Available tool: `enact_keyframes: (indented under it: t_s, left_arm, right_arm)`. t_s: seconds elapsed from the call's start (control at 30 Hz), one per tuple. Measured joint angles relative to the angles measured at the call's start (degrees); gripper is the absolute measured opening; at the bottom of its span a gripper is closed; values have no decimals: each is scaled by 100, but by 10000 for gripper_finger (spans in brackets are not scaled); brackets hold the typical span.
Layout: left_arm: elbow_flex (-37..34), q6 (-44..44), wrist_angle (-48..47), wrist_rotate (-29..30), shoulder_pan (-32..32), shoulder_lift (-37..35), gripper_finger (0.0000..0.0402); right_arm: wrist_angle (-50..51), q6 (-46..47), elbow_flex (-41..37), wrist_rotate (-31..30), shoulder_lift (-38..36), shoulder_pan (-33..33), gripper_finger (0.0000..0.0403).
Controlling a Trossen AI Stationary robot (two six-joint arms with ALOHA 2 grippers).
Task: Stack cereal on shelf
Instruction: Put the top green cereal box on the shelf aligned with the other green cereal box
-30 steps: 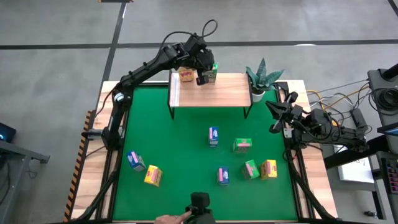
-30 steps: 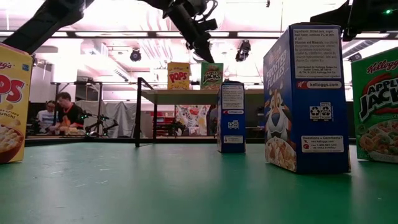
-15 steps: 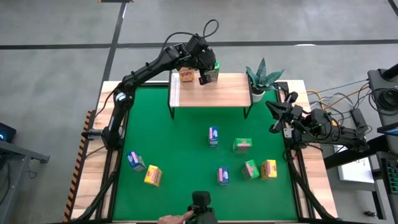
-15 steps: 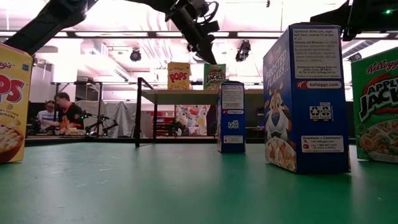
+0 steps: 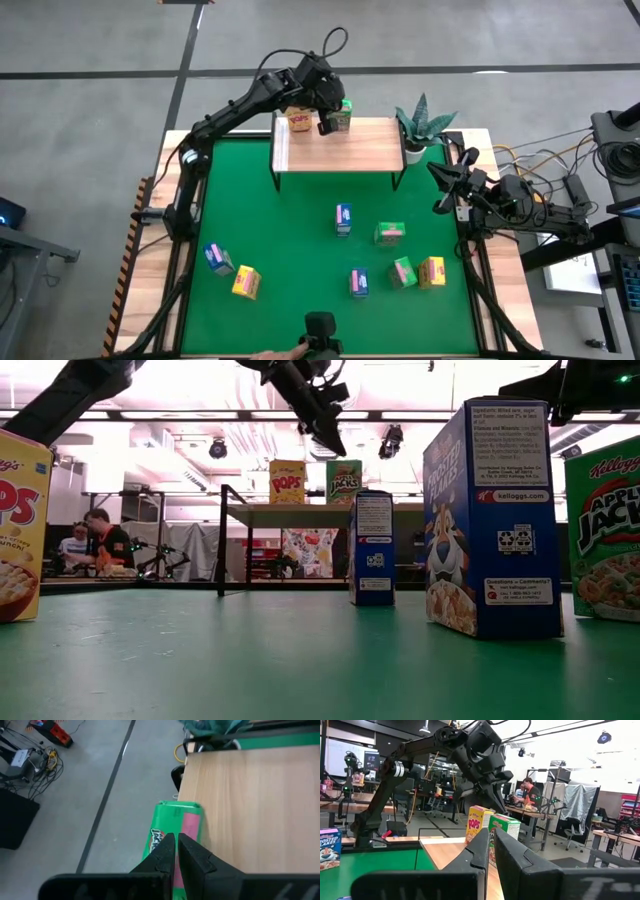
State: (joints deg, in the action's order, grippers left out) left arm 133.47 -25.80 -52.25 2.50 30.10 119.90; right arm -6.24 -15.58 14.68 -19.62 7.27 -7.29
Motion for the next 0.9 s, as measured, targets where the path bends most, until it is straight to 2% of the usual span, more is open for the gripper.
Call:
enact_keyframes:
  t_s: [0.33, 0.43, 0.6, 0.67, 0.77, 0.9]
  left_arm:
    - [-2, 110, -373, -44, -481, -512, 5]
    - [-2, 152, -671, -254, -826, -745, 5]
    - [-12, 235, -950, -887, -1525, -1044, 5]
    - [-22, 235, -958, -1103, -1832, -1112, 5]
    - [-27, 185, -967, -1160, -2293, -1156, 5]
    - [-181, 177, -979, -1168, -2715, -1265, 1]
  right_arm:
    - [2, 305, 0, 4, 0, 0, 18]
    - [131, 712, 0, 9, 0, 0, 18]
    - [1257, 1908, -89, 61, 9, 2, 18]
    - [1383, 2231, -178, 152, 9, 7, 18]
    - [1374, 2330, -270, 502, 9, 35, 18]
    - [1309, 2460, -249, 612, 7, 55, 18]
